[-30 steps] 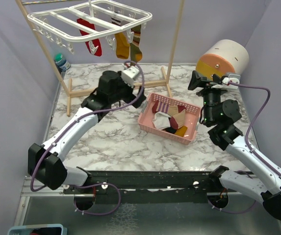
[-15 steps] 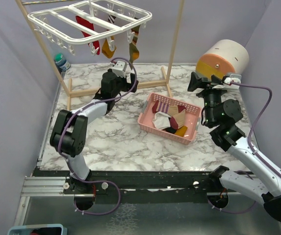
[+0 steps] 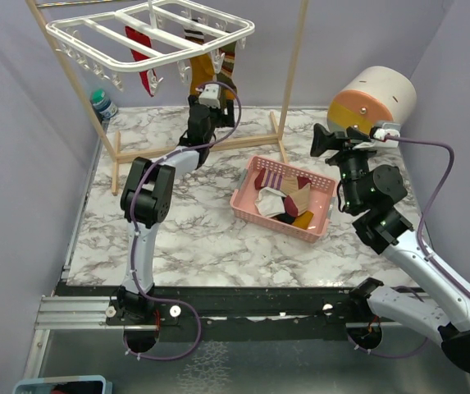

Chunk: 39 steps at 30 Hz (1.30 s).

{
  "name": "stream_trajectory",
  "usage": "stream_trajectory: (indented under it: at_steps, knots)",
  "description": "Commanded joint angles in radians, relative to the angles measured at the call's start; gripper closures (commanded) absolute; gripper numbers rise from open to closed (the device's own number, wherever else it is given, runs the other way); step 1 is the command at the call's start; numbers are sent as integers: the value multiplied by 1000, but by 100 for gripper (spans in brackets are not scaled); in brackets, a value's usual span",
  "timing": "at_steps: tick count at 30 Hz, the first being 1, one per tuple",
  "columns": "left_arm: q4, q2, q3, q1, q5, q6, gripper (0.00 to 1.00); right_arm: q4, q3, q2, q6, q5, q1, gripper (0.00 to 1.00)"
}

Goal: Remove the socks clipped to the hanger

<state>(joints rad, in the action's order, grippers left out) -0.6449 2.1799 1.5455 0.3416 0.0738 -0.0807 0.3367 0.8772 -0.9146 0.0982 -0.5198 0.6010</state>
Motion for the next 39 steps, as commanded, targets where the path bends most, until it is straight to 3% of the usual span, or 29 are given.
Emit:
stream_trajectory:
  at_steps: [1, 2, 4, 6, 7, 8, 15, 28, 33, 39]
  knots:
    - [-16, 129, 112, -3, 104, 52, 1, -46, 41, 12, 23, 50, 1, 12]
    - [-16, 148, 130, -3, 108, 56, 3, -51, 44, 14, 24, 54, 2, 12]
    - [-16, 178, 159, -3, 89, 67, 25, -52, 45, 14, 18, 67, 1, 12]
    - [-24, 192, 178, -3, 29, 76, 62, -55, 48, 10, 14, 72, 2, 12]
    - [-32, 194, 186, -3, -6, 76, 90, -62, 53, 7, 15, 74, 1, 12]
    - [-47, 193, 188, -2, -34, 76, 100, -67, 53, 5, 17, 77, 1, 12]
    - [-144, 82, 79, -1, -259, 76, 100, -66, 52, -24, 45, 112, 2, 13]
    - [-282, -329, -445, 31, -552, -28, 100, -36, 49, -76, 72, 171, 1, 14]
    - [-256, -465, -591, 121, -622, -33, 100, -29, 52, -83, 47, 157, 1, 14]
    - [-47, -601, -676, 333, -554, 120, 100, -25, 59, -70, -3, 131, 2, 14]
